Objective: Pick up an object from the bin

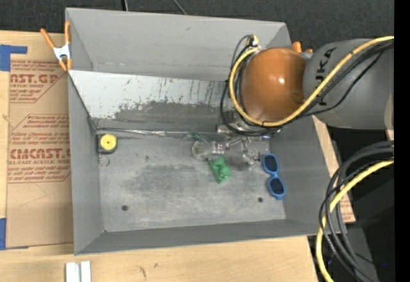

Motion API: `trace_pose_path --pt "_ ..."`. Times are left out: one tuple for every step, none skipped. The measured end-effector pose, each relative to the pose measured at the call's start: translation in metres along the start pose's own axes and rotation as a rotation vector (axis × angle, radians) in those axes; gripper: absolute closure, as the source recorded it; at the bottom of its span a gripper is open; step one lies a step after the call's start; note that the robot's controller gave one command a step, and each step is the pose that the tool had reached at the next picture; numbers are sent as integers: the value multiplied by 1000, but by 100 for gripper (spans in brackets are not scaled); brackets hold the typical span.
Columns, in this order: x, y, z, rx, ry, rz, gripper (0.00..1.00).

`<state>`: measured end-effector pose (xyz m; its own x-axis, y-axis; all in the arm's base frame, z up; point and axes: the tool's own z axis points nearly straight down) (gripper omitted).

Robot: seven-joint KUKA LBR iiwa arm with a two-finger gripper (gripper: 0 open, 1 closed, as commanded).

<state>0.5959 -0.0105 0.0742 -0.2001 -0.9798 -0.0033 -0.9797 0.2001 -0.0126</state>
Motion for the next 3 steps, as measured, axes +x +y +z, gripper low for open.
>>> trace_pose_path --pt "-1 1 1 -2 -2 0 100" --pt "-11 15 -117 -4 -1 29 100" --pt "60 22 -192 -8 1 -336 100"
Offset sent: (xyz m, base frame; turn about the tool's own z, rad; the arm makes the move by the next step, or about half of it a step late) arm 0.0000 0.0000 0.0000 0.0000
